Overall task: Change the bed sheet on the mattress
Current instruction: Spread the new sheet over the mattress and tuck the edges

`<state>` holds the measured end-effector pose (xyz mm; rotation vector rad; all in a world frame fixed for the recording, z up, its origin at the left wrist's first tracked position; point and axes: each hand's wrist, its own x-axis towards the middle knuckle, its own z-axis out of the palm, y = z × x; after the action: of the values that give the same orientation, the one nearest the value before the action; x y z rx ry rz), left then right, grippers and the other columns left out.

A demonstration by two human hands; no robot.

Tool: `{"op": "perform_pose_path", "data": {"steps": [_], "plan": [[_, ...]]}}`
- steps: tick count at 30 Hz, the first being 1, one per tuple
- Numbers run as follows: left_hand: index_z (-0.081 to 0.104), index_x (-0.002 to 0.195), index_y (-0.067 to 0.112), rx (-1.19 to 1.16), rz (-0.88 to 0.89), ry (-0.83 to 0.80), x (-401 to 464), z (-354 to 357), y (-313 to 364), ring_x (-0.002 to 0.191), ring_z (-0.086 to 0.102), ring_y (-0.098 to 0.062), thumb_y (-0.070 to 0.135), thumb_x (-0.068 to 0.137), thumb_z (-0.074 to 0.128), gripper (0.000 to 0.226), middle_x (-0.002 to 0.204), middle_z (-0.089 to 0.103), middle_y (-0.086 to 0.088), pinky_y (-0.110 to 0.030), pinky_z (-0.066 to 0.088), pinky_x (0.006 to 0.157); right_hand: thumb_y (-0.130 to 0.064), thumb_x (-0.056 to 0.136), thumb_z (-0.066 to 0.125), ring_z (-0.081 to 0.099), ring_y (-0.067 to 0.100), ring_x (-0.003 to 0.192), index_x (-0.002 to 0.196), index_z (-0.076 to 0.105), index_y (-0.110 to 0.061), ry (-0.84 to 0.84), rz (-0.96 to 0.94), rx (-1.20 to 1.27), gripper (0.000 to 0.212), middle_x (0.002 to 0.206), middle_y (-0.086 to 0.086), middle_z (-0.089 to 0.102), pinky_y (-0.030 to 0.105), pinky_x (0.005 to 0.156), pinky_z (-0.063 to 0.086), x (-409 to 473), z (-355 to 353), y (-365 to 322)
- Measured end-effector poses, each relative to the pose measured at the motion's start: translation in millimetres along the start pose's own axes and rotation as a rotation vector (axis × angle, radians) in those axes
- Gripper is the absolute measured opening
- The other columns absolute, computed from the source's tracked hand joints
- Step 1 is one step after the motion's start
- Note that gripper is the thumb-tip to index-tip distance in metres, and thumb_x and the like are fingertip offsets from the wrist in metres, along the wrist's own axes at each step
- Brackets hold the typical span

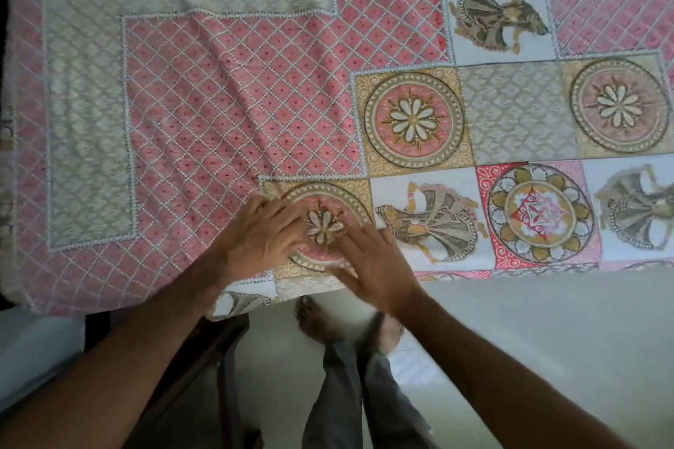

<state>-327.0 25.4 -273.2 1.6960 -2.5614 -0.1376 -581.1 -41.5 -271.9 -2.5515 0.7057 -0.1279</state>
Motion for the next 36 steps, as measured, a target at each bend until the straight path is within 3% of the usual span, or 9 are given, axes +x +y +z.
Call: {"op": "perform_pose_path", "data": {"steps": [4,12,18,20,22,25,28,32,36], "plan": [[0.059,0.117,0.019,-0.001,-0.013,-0.163,-44.5,10.9,28.1,0.099,0.054,-0.023,0.053,0.083,0.074,0.051,0.116,0.058,-0.003,-0.039,0.043,0.079,-0.045,0.09,0.064,0.055,0.025,0.1,0.119,0.059,-0.022,-0.03,-0.003,-0.18,0.038,0.115,-0.001,0.06,0.039,0.079,0.039,-44.3,24.7,-4.2],[0.06,0.089,0.02,-0.074,-0.043,-0.124,-48.5,11.6,45.2,0.078,0.057,-0.021,0.007,0.083,0.067,0.016,0.087,0.057,0.002,-0.036,0.042,0.065,-0.003,0.068,0.075,0.061,0.028,0.101,0.107,0.067,-0.016,-0.029,-0.085,-0.152,0.041,0.108,0.004,0.068,0.041,0.086,0.046,-27.8,29.1,5.0],[0.049,0.083,0.023,-0.204,0.035,-0.309,-49.5,5.5,37.7,0.075,0.052,-0.016,0.013,0.078,0.078,0.031,0.085,0.053,0.004,-0.035,0.048,0.06,-0.016,0.086,0.071,0.065,0.025,0.091,0.101,0.065,-0.016,-0.865,-0.297,-0.135,0.016,0.096,0.004,0.067,0.037,0.081,0.046,-68.7,21.3,-8.7],[0.061,0.09,0.018,-0.085,0.073,-0.477,-47.2,12.2,38.0,0.086,0.057,-0.02,0.029,0.09,0.064,0.011,0.094,0.061,0.001,-0.039,0.05,0.069,-0.017,0.092,0.062,0.065,0.027,0.092,0.105,0.065,-0.016,-0.758,-0.097,0.016,0.013,0.1,0.006,0.066,0.039,0.078,0.053,-70.8,18.1,-5.3],[0.064,0.097,0.015,-0.083,0.013,-0.578,-44.4,14.1,40.2,0.088,0.061,-0.026,0.044,0.098,0.026,0.047,0.096,0.065,-0.005,-0.04,0.051,0.075,-0.019,0.093,0.054,0.062,0.024,0.086,0.103,0.064,-0.017,-0.415,-0.071,0.126,0.014,0.098,0.004,0.063,0.039,0.068,0.055,-62.4,16.1,-1.2],[0.063,0.083,0.019,-0.194,-0.03,-0.374,-45.3,7.8,47.0,0.058,0.057,-0.018,0.037,0.098,0.029,0.041,0.071,0.06,0.001,-0.03,0.05,0.053,-0.016,0.09,0.061,0.054,0.022,0.101,0.116,0.062,-0.016,-0.087,-0.105,0.002,0.027,0.116,0.005,0.059,0.034,0.077,0.048,-32.6,7.3,0.1],[0.065,0.087,0.017,-0.278,-0.244,-0.015,-56.7,-1.2,37.2,0.061,0.052,-0.014,0.025,0.099,0.051,0.02,0.076,0.058,0.004,-0.032,0.046,0.051,-0.031,0.082,0.072,0.049,0.027,0.115,0.132,0.056,-0.021,-0.216,-0.15,-0.092,0.054,0.13,0.006,0.053,0.041,0.092,0.046,1.8,-3.5,-0.6],[0.053,0.124,0.021,-0.185,-0.743,-0.013,-81.8,-9.7,3.0,0.108,0.056,-0.024,0.03,0.092,0.06,0.034,0.122,0.055,-0.001,-0.044,0.05,0.089,-0.023,0.092,0.067,0.052,0.015,0.106,0.127,0.061,-0.021,-0.739,-0.289,0.142,0.036,0.128,0.0,0.054,0.043,0.096,0.051,48.1,-21.4,-16.0],[0.039,0.147,0.018,-0.229,-1.146,-0.091,-116.2,-5.7,-28.8,0.141,0.037,-0.032,0.053,0.087,0.071,0.076,0.155,0.038,-0.008,-0.058,0.037,0.108,-0.02,0.094,0.062,0.049,0.024,0.129,0.142,0.049,-0.021,-0.382,-0.245,0.088,0.05,0.146,0.004,0.047,0.047,0.106,0.046,124.6,-26.5,-3.7]]}}
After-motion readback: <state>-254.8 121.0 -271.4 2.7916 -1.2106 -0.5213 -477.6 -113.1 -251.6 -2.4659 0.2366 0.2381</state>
